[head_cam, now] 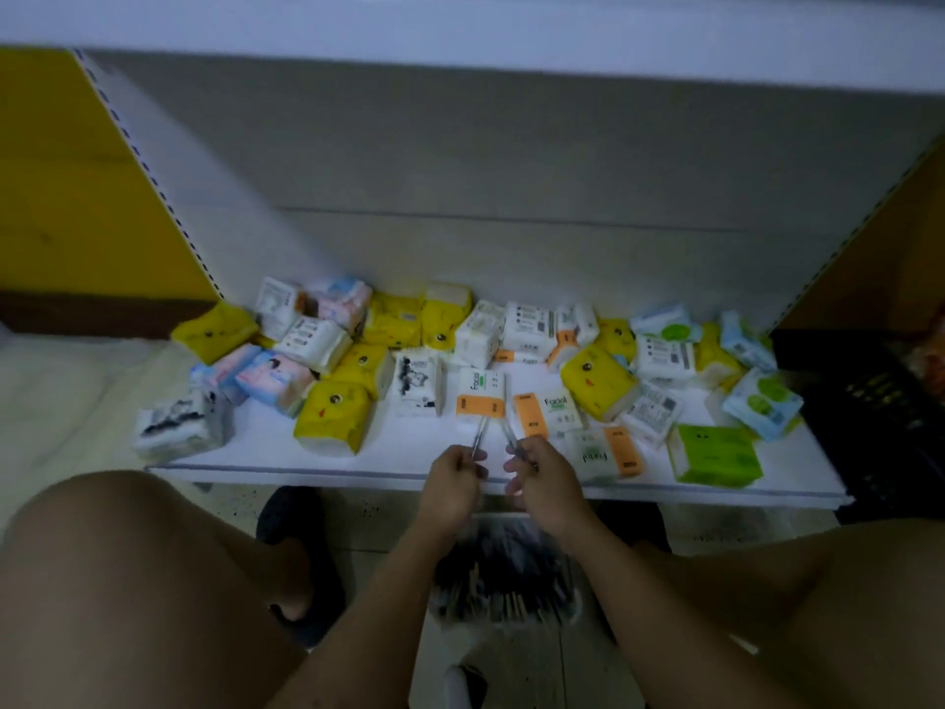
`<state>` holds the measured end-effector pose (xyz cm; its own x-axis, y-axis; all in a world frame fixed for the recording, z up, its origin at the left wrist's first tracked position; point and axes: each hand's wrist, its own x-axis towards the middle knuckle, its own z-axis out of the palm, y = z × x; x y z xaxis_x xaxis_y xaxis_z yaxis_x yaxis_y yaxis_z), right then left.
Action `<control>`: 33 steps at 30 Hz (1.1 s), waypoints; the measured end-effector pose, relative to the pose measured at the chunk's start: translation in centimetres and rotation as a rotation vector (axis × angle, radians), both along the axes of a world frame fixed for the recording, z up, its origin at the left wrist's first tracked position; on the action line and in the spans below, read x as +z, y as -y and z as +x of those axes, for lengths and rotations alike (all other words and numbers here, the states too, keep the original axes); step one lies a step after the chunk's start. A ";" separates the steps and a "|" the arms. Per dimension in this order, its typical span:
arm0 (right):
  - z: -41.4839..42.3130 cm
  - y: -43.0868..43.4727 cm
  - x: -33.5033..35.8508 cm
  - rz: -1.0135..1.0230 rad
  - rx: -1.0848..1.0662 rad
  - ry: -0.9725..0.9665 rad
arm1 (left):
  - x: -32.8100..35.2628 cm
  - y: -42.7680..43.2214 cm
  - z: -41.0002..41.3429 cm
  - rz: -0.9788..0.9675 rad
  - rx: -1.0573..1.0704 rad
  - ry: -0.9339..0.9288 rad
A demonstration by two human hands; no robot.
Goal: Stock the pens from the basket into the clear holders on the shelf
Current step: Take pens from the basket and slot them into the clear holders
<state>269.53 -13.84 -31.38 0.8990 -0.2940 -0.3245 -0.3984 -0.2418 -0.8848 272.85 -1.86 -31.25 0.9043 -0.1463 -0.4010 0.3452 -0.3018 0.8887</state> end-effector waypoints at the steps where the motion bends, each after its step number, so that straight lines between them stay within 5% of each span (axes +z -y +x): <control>1: 0.4 -0.4 1.2 -0.046 0.024 0.051 | 1.2 0.0 0.3 -0.012 0.014 0.044; 7: 2.1 -1.6 9.2 -0.135 0.052 0.347 | 8.0 -1.5 2.3 -0.052 0.011 0.409; 19: 3.1 -3.3 24.3 -0.120 0.060 0.740 | 25.0 -4.5 3.1 -0.215 -0.057 0.821; 28: 4.8 -3.7 34.7 -0.058 0.112 0.962 | 36.4 -6.6 4.0 -0.366 -0.044 0.882; 33: 7.1 -3.6 39.8 -0.182 0.170 1.028 | 41.5 -7.4 5.8 -0.361 -0.111 0.931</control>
